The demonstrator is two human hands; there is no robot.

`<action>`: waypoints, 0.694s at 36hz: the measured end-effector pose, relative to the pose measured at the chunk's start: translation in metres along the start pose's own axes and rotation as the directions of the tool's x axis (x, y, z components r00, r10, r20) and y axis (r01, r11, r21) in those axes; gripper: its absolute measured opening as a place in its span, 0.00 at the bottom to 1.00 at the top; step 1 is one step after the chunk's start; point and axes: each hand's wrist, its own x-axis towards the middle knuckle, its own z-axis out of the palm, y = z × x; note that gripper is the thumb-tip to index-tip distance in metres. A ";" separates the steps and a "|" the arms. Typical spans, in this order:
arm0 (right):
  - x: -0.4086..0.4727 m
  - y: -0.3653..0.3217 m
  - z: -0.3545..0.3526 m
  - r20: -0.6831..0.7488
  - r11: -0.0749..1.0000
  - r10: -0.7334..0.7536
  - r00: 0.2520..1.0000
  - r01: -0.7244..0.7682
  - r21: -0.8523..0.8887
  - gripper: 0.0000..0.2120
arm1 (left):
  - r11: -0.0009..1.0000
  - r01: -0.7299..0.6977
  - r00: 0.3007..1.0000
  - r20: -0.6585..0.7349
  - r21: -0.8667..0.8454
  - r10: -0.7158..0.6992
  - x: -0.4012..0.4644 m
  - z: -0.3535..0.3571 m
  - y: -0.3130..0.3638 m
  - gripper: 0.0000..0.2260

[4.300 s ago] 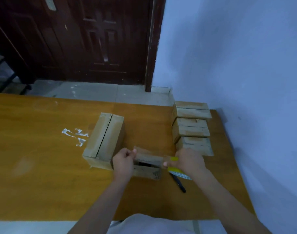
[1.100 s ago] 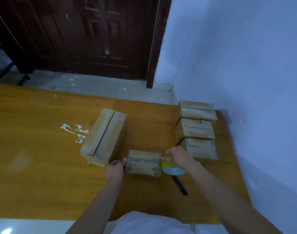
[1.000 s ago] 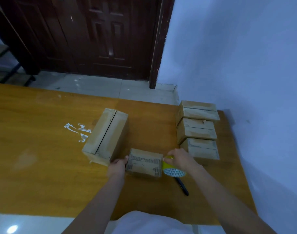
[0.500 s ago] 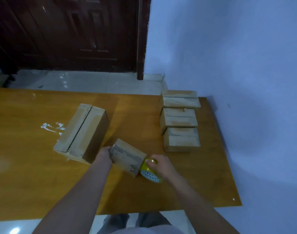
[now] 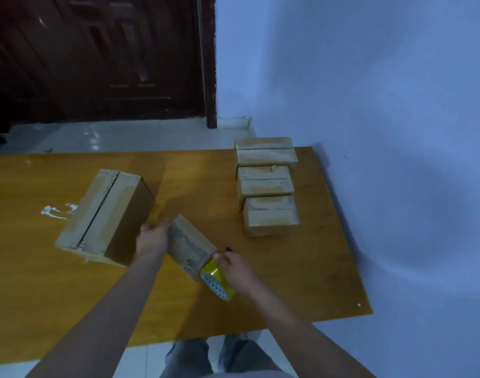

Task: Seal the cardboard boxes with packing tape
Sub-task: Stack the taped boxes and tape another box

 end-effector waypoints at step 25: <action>-0.009 0.026 0.006 0.029 0.973 -0.150 0.988 0.152 -0.175 0.19 | 0.328 -0.609 0.723 0.337 0.722 0.603 -0.050 0.023 -0.053 0.23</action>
